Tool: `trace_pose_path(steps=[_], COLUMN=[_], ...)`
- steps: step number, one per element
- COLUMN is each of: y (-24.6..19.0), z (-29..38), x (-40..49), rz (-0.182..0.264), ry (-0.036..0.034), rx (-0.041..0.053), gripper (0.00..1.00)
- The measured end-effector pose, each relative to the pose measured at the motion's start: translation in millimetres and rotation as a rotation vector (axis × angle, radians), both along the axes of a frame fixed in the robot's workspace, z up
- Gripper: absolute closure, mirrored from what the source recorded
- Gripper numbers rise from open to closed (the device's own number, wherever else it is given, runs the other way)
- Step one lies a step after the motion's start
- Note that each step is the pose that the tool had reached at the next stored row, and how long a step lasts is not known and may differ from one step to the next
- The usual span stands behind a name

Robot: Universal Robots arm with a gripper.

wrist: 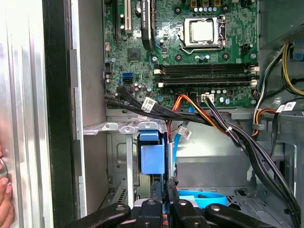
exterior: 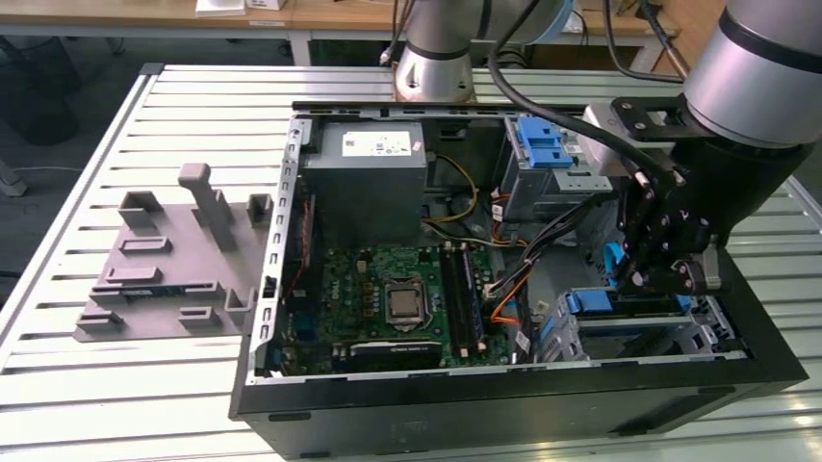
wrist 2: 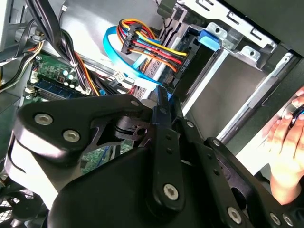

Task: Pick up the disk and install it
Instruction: 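Insert the second disk wire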

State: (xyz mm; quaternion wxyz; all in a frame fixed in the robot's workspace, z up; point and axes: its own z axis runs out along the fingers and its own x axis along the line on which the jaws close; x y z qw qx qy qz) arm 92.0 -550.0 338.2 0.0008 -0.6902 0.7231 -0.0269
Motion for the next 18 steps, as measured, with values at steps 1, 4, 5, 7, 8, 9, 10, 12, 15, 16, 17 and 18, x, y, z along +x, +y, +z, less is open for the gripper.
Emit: trace_pose_path(steps=[1,4,5,7,8,9,10,12,15,16,17,18], y=[-0.1,-0.6,-1.0,-1.7,-2.0,-2.2,-2.2,-2.2,-2.2,-2.3,-2.2,-2.2], z=[-0.3,-0.9,-1.1,-1.6,-1.8,-2.0,-2.2,-2.6,-3.2,-3.4,-3.7,-3.9], x=[0.3,1.5,1.7,2.0,2.2,2.4,2.9,3.4,4.0,4.1,4.2,4.3], rz=[0.0,0.0,0.0,0.0,0.0,0.0,0.0,0.0,0.0,0.0,0.0,0.0], ry=[0.0,0.0,0.0,0.0,0.0,0.0,0.0,0.0,0.0,0.0,0.0,0.0], rx=[-0.0001,-0.0001,0.0,0.0001,0.0001,0.0001,-0.0001,-0.0001,0.0004,0.001,0.0019,0.0029], gripper=[0.84,0.84,0.84,0.84,0.84,0.84,0.84,0.84,0.84,0.84,0.84,0.84])
